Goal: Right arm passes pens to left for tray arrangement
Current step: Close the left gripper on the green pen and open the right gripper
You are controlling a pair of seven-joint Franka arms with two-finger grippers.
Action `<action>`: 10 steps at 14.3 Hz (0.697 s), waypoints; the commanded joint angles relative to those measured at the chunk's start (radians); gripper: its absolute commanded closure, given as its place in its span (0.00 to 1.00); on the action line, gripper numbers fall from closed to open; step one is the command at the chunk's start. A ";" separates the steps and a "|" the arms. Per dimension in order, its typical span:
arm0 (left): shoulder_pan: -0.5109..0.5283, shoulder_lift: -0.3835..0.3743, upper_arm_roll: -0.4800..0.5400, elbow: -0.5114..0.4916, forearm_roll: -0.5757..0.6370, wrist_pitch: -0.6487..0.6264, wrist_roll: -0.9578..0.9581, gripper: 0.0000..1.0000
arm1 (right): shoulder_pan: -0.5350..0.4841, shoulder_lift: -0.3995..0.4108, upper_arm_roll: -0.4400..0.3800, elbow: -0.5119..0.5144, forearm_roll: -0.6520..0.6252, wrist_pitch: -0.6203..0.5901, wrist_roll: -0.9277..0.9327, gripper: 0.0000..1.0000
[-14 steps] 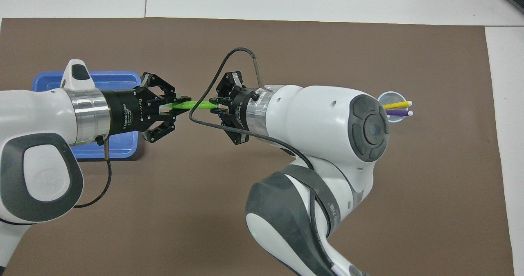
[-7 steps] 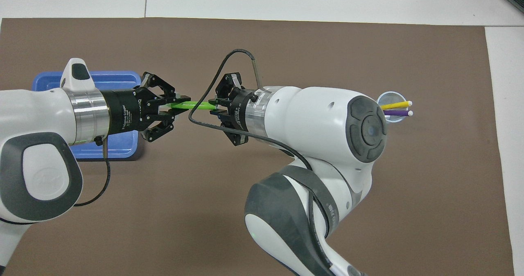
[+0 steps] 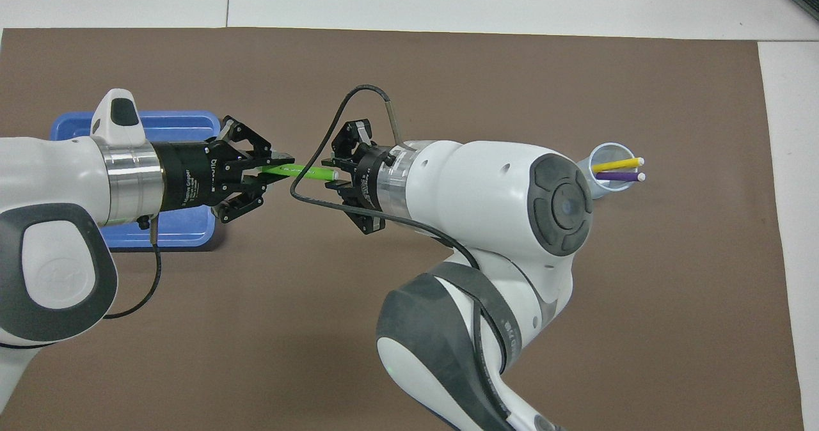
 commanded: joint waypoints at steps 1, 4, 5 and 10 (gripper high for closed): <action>0.022 -0.016 0.004 -0.017 0.006 -0.072 0.082 1.00 | -0.015 0.007 -0.003 0.012 0.009 0.026 -0.031 0.38; 0.053 -0.018 0.004 -0.014 0.126 -0.113 0.187 1.00 | -0.023 0.007 -0.003 0.013 0.007 0.009 -0.032 0.00; 0.061 -0.016 0.004 -0.013 0.175 -0.127 0.245 1.00 | -0.024 0.007 -0.003 0.015 0.006 0.003 -0.035 0.00; 0.128 0.027 0.002 0.024 0.409 -0.187 0.459 1.00 | -0.058 0.007 -0.004 0.021 0.003 -0.066 -0.121 0.00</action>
